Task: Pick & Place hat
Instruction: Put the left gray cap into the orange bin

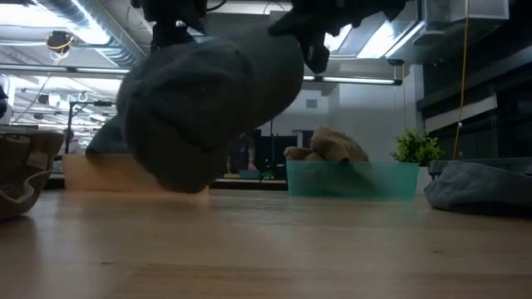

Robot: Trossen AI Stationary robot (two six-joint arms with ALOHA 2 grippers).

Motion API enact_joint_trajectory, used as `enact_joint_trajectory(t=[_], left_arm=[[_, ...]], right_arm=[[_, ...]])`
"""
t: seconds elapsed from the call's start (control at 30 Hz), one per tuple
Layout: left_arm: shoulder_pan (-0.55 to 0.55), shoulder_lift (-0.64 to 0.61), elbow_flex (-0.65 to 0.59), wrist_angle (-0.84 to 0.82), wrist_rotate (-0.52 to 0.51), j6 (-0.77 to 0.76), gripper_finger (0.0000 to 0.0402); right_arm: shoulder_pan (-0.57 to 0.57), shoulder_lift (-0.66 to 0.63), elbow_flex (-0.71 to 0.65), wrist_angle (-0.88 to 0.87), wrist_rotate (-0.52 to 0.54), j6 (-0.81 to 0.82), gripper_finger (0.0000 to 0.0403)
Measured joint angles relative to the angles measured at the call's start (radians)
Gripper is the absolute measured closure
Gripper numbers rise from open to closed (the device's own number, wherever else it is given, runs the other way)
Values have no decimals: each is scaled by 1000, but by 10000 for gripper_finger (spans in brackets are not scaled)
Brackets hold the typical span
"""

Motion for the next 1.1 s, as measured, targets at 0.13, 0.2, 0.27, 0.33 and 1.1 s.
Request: enact_joint_trajectory(t=[0.13, 0.2, 0.27, 0.33, 1.1], left_arm=[[37, -25, 0, -24, -28, 11, 226], [46, -39, 0, -24, -68, -4, 221], [50, -50, 0, -24, -109, -16, 220], [49, -62, 0, -25, -150, -19, 220], [-148, -117, 0, -323, -763, -278, 219]], right_arm=[[-50, 0, 0, -20, 7, 70, 390], [-72, 0, 0, -15, 7, 107, 390], [-94, 0, 0, 4, 8, 146, 390], [-111, 0, 0, 26, 35, 193, 384], [-174, 0, 0, 197, 212, 254, 390]])
